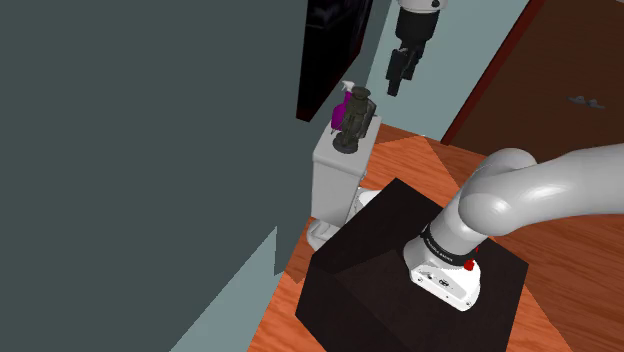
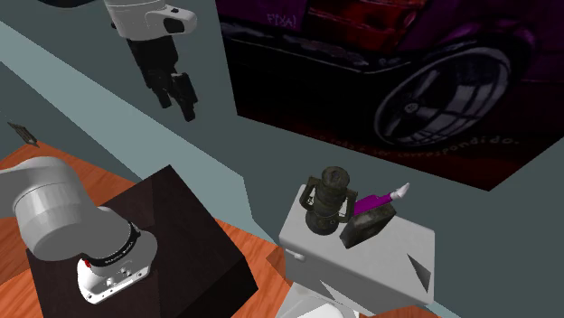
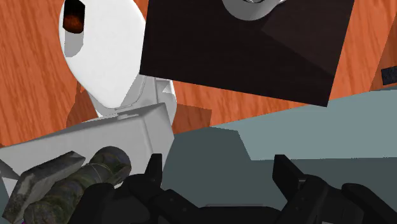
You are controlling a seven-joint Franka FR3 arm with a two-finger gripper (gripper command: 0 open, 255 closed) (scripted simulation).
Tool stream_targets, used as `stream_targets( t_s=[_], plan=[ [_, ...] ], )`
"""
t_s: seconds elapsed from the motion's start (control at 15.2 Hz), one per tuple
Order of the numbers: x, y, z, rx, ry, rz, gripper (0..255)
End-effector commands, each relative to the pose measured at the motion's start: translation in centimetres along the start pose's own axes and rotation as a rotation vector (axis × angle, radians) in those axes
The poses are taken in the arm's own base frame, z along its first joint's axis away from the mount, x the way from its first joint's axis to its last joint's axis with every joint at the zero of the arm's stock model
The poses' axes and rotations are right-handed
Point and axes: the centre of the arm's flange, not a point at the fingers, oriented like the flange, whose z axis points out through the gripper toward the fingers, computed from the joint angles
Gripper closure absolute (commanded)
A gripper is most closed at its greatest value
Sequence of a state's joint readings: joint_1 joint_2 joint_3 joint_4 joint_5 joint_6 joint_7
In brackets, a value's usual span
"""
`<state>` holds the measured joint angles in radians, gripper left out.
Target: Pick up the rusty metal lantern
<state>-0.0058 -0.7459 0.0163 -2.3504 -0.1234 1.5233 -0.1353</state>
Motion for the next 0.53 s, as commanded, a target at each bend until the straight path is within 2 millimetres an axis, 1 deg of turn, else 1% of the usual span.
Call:
stream_targets(
  t_s=[0.0,0.2,0.46],
  plan=[
    [0.0,0.0,0.0,0.0,0.0,0.0,0],
    [3.0,1.2,2.2,0.02,0.012,0.134,0],
    [6.6,3.2,5.2,0.047,0.028,0.312,0]
  ],
)
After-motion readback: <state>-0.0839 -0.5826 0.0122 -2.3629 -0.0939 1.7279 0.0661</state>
